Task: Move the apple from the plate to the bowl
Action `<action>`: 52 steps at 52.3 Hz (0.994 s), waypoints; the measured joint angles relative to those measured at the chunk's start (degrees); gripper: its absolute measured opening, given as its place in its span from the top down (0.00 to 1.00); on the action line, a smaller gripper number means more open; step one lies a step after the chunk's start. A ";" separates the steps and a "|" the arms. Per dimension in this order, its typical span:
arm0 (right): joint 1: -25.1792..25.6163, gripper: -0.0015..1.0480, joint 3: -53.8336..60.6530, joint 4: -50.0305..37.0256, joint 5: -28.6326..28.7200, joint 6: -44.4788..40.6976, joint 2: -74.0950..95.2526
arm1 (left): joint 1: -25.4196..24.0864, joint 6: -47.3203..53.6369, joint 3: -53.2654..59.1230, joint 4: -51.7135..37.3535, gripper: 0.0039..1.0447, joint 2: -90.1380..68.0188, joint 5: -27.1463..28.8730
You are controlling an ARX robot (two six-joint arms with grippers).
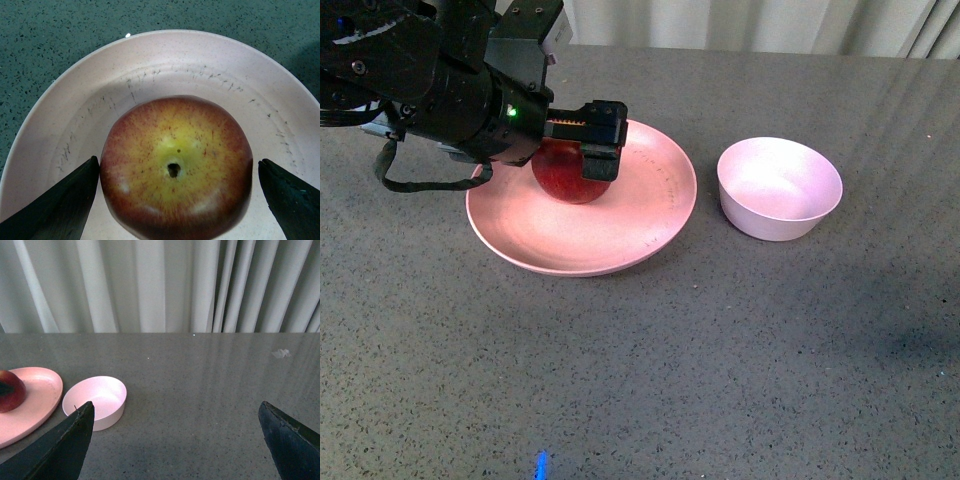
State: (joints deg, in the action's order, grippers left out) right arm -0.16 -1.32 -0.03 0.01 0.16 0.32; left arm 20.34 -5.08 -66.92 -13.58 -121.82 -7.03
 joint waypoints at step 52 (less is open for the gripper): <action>0.00 0.09 0.00 0.00 0.00 0.00 0.00 | 9.51 -4.24 -6.05 2.69 0.24 5.31 -2.21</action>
State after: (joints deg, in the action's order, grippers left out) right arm -0.16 -1.32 -0.03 0.01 0.16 0.32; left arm 29.85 -9.32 -72.97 -10.90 -116.51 -9.23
